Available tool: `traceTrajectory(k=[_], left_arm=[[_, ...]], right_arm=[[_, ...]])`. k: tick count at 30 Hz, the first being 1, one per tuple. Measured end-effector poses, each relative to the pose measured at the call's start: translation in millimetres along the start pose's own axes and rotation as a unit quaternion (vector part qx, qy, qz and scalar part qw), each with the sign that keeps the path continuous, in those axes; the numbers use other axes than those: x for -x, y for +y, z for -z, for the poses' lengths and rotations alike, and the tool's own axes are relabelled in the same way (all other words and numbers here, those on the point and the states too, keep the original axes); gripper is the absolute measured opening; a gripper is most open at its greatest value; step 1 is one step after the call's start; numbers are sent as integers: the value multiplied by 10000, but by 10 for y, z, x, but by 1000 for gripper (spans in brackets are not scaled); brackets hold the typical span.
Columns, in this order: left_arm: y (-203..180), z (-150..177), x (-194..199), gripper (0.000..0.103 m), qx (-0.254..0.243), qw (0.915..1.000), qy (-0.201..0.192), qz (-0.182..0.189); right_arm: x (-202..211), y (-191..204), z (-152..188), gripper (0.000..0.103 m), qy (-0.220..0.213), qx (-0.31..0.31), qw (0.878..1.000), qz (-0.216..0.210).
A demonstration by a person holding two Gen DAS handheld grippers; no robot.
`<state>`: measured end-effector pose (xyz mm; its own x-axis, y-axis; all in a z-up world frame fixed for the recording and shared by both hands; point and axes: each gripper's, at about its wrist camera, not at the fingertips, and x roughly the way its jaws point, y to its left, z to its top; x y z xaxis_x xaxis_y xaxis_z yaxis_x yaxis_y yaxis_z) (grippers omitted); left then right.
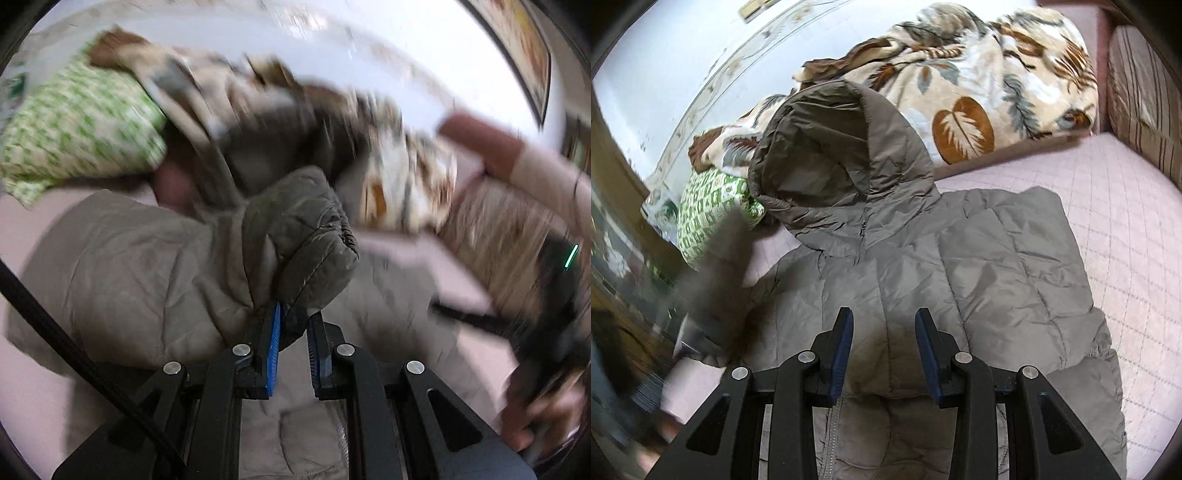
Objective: Fold large clothes
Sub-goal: 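Lift the gripped sleeve with the left tool and fold it across the jacket body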
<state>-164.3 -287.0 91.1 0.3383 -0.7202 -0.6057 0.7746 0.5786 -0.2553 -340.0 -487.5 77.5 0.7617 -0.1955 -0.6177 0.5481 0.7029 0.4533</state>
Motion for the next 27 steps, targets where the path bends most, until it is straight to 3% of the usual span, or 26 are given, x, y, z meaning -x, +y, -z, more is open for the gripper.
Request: traceTrajectory(k=[4, 7, 9, 11, 12, 16, 18, 19, 22, 25, 27], left_arm=[[-46, 382, -568, 13, -239, 9944, 946, -414], [-167, 378, -526, 18, -529, 9922, 1002, -523], [-208, 340, -391, 35, -502, 9927, 1052, -321], [-223, 256, -158, 56, -330, 9953, 896, -134], [-186, 221, -49, 60, -287, 9964, 787, -152], [-26, 29, 459, 60, 144, 9996, 216, -116], [225, -43, 678, 64, 507, 9979, -135, -386], [379, -56, 755, 65, 674, 9951, -306, -659], [866, -13, 922, 66, 980, 9752, -650, -1872], [1303, -1, 979, 66, 1359, 9638, -744, -2168], [1526, 24, 1017, 66, 1730, 9585, -783, -2129]], right_arm=[[-47, -39, 18, 38, 124, -153, 9997, -129], [-104, -47, 39, 38, 260, -234, 9991, -256], [-150, -55, 58, 38, 363, -320, 9980, -398], [-198, -49, 75, 38, 453, -482, 9958, -634], [-218, -42, 85, 38, 487, -554, 9944, -760], [-352, 49, 119, 38, 687, -746, 9882, -1147], [-452, 73, 153, 41, 797, -887, 9857, -1187], [-516, 82, 181, 42, 867, -961, 9845, -1187], [-657, 93, 256, 42, 1039, -1168, 9791, -1298], [-812, 127, 328, 42, 1154, -1401, 9727, -1447], [-909, 157, 384, 43, 1254, -1487, 9703, -1439]])
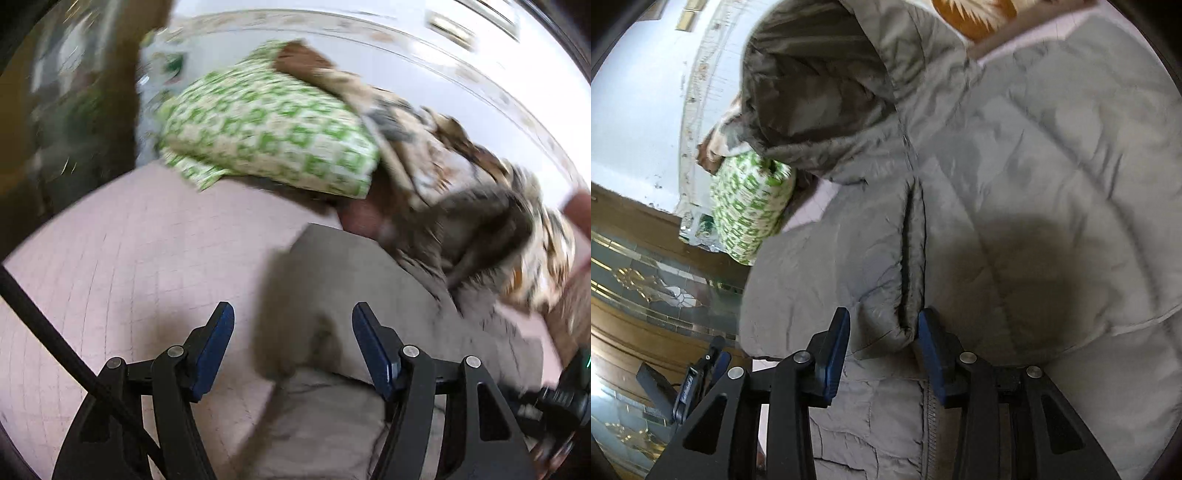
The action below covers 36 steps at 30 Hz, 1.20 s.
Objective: Fold large clothes
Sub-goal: 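Lift the gripped sleeve with the left tool and fold it across the jacket body, then open the left tool and release the folded sleeve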
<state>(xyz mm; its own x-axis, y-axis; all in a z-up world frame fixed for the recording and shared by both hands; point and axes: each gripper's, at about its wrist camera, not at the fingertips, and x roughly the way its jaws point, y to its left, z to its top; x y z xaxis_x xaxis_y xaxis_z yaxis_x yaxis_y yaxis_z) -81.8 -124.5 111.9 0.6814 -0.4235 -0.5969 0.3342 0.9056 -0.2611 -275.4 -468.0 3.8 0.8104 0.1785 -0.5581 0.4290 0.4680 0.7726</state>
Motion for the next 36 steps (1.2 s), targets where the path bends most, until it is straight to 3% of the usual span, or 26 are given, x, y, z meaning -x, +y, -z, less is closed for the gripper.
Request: traceTrajectory(k=[3, 4, 5, 9, 14, 17, 22, 27, 29, 31, 36], left_arm=[[145, -17, -144, 66, 329, 9990, 264, 163], [159, 0, -195, 66, 379, 9984, 352, 208], [157, 3, -244, 66, 391, 9981, 431, 216], [143, 39, -318, 66, 356, 9976, 530, 253], [81, 82, -337, 66, 292, 9973, 586, 329], [-31, 113, -388, 66, 122, 9974, 633, 329], [-292, 229, -534, 66, -299, 9951, 869, 370], [-576, 429, -796, 67, -1145, 9870, 1111, -178], [-598, 492, -923, 74, -1364, 9817, 1233, -489], [-551, 498, -985, 76, -1295, 9800, 1361, -651], [-397, 418, -970, 77, -987, 9824, 1424, -694]], right_arm=[[-99, 1, 55, 42, 32, -33, 9999, -111], [-80, 14, 63, 26, -46, 54, 9999, -139], [-32, 63, 65, 19, -213, 252, 9994, -98], [312, 263, -5, 17, -968, 896, 9907, 338], [936, 397, -194, 16, -2032, 1354, 9597, 1389], [1163, 308, -317, 16, -2366, 1342, 9430, 1918], [950, -94, -453, 16, -1718, 863, 9576, 2145], [729, -379, -463, 19, -1150, 446, 9697, 2109], [721, -398, -460, 20, -1083, 477, 9696, 2144], [702, -413, -446, 29, -982, 428, 9709, 2144], [904, -360, -459, 32, -1269, 336, 9635, 2333]])
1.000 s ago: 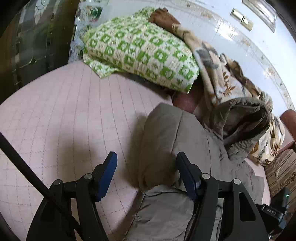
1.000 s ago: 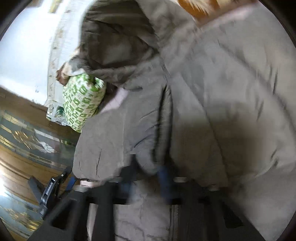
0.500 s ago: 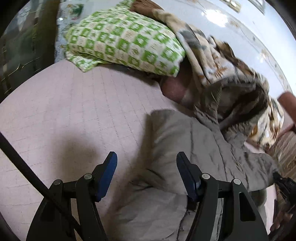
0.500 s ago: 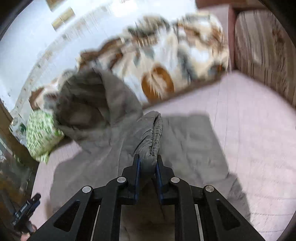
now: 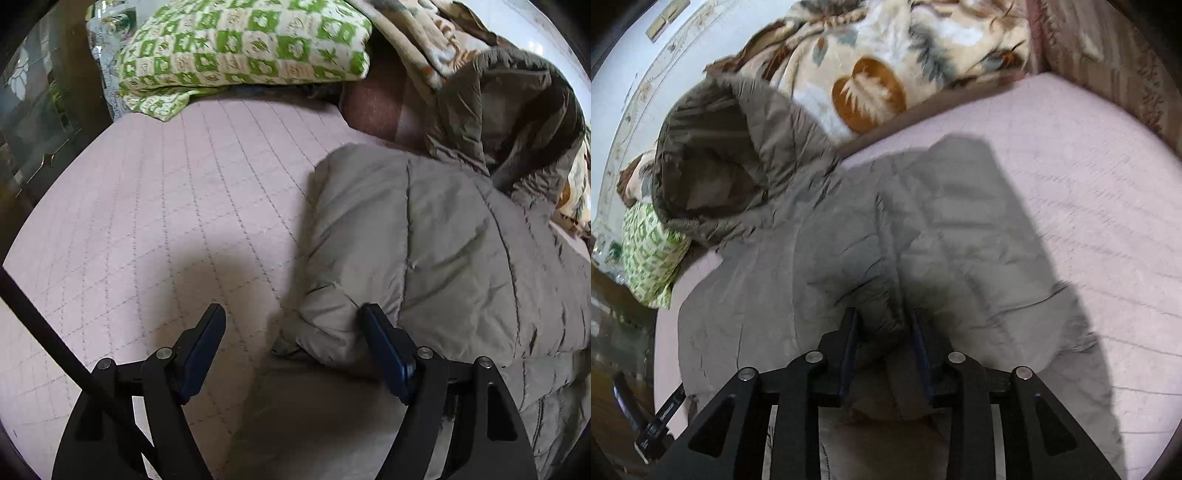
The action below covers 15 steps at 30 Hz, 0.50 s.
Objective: Fold large clothes
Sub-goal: 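Open the left tool and release the folded sleeve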
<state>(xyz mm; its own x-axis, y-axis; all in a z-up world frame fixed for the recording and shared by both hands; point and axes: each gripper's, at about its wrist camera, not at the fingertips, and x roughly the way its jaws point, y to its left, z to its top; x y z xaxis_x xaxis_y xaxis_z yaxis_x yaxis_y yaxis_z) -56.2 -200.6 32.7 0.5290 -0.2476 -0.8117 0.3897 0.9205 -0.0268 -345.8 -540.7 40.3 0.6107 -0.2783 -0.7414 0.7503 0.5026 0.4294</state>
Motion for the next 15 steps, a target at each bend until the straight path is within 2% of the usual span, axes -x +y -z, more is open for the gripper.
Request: traceTrajectory(k=[2, 3, 5, 7, 8, 10, 12, 15], left_arm=[[3, -16, 148, 76, 35, 9995, -276, -127], [-21, -24, 264, 76, 6, 9984, -541, -144], [-126, -29, 502, 76, -148, 9940, -1086, -59], [-235, -24, 614, 76, -307, 9905, -1324, 190], [-327, 1, 642, 76, -431, 9888, -1370, 395], [-493, 42, 608, 76, -684, 9874, -1311, 566], [-649, 80, 509, 76, -929, 9871, -1185, 545], [-745, 96, 306, 77, -1106, 9886, -923, 436]], right_arm=[[166, 27, -42, 32, -380, 72, 9991, 195], [223, 61, -50, 32, -547, 158, 9981, 223], [314, 165, -53, 32, -825, 391, 9958, 48], [306, 307, -18, 32, -874, 676, 9937, -182], [268, 369, 3, 32, -835, 799, 9930, -262], [162, 451, 52, 32, -702, 950, 9924, -331], [72, 480, 98, 32, -587, 1048, 9922, -323], [-60, 498, 128, 32, -437, 1192, 9919, -59]])
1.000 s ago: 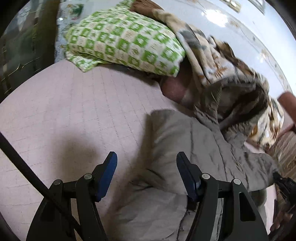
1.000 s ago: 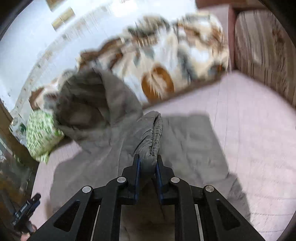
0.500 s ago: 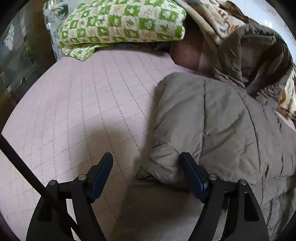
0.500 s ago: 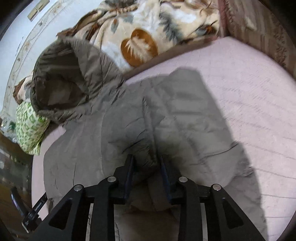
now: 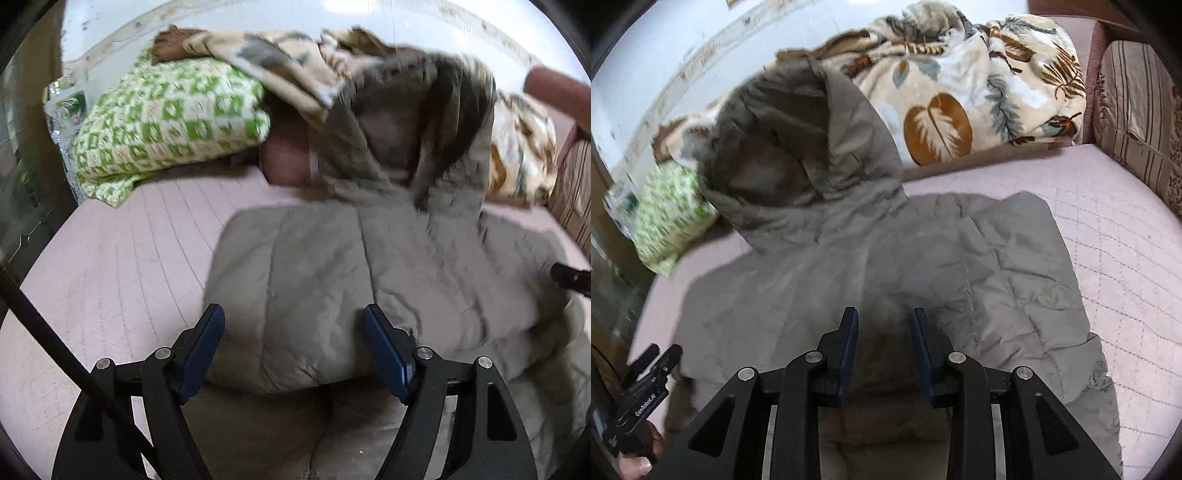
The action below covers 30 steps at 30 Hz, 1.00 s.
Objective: Fold large clothes
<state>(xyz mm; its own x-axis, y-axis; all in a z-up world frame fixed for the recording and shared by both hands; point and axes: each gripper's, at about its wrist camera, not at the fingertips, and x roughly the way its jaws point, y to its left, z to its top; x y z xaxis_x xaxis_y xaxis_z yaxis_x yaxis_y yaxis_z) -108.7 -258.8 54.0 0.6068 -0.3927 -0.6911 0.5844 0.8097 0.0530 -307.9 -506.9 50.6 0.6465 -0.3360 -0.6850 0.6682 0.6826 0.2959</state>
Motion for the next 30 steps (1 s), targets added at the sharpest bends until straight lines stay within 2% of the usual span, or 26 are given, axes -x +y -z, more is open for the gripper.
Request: traceTrajectory(k=[5, 11, 15, 22, 30], left_arm=[[153, 29, -224, 82, 459, 9972, 540, 255], [182, 67, -290, 86, 386, 9973, 601, 198], [228, 60, -270, 86, 471, 9971, 545, 237], [277, -65, 37, 85, 648, 9973, 181, 285], [254, -104, 307, 85, 600, 9977, 142, 278]], right_arm=[[-245, -70, 55, 30, 418, -64, 9990, 141], [-424, -73, 115, 30, 662, 29, 9975, 262], [-385, -81, 113, 30, 667, -24, 9975, 224], [-74, -2, 24, 32, 354, -75, 9993, 107], [264, 53, -4, 32, 276, -192, 9993, -163]])
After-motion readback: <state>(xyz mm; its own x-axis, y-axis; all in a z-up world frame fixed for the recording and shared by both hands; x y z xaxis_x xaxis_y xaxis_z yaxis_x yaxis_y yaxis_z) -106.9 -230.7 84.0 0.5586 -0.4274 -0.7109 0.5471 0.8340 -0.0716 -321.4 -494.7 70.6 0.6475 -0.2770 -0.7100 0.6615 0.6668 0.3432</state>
